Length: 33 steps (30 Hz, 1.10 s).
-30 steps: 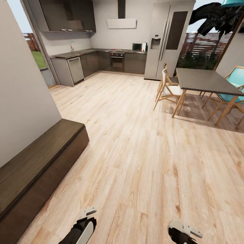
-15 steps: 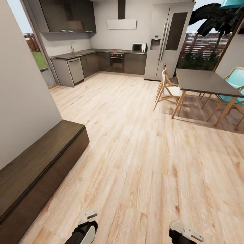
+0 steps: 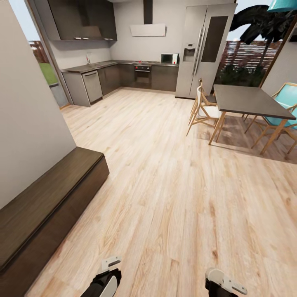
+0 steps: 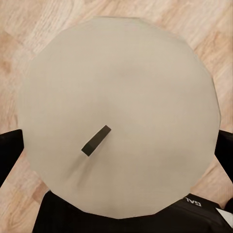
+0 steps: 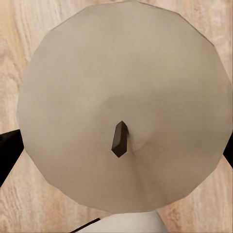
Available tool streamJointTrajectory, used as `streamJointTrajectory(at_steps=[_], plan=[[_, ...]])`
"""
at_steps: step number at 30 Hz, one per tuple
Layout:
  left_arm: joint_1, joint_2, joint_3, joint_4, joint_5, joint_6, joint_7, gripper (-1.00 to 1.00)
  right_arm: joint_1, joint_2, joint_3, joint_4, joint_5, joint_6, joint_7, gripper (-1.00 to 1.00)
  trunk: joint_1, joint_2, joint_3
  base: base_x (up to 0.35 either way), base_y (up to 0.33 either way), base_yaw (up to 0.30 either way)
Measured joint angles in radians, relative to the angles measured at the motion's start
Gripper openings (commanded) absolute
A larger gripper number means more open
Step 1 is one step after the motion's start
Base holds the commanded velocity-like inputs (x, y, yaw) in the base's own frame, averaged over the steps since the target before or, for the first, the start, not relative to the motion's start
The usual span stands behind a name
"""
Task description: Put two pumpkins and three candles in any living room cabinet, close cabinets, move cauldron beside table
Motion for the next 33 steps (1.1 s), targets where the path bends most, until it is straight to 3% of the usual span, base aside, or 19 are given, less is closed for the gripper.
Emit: streamJointTrajectory(at_steps=[25, 33], plan=[[0.0, -0.004, 0.0, -0.007, 0.002, 0.009, -0.001, -1.0, 0.0, 0.0, 0.001, 0.025, 0.003, -0.032, -0.001, -1.0, 0.0, 0.0, 0.0, 0.0, 0.0, 0.0], [0.0, -0.006, 0.0, -0.007, 0.003, 0.012, -0.001, -1.0, 0.0, 0.0, 0.001, 0.042, 0.005, -0.076, -0.001, -1.0, 0.0, 0.0, 0.0, 0.0, 0.0, 0.0]])
